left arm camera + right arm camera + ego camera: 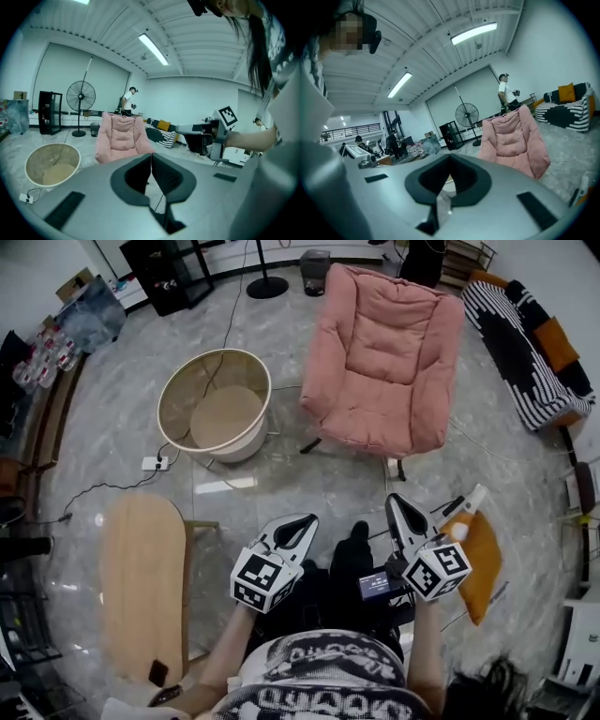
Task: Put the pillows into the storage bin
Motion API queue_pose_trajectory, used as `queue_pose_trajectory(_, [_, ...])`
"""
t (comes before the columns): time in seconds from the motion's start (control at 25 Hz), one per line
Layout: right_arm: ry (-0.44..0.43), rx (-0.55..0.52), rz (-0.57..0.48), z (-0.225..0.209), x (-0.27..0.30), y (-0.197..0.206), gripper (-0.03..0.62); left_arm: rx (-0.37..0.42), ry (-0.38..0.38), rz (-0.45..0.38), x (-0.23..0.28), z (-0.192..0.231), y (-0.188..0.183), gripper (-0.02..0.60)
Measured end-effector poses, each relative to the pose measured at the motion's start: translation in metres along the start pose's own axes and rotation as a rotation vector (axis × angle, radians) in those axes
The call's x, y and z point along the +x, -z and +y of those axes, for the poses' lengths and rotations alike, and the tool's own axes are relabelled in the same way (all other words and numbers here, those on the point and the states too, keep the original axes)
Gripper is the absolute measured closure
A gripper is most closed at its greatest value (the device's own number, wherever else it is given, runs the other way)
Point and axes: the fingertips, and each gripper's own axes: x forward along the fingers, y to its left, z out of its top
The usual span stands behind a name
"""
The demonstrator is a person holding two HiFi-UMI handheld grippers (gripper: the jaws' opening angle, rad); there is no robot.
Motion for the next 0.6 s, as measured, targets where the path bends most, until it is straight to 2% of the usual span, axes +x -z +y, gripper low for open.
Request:
queue_pose_trajectory(0.28, [-0.051, -0.094, 0.049, 0.032, 0.018, 0.006, 0.594, -0.014, -0.052, -0.030, -0.026, 0.017, 0.003, 0.569])
queue_pose_trajectory(0.6, [-0.088, -0.167, 0.104, 0.046, 0.029, 0.013, 0.595, -0.033, -0.091, -0.047, -0.039, 0.028, 0.005, 0.569])
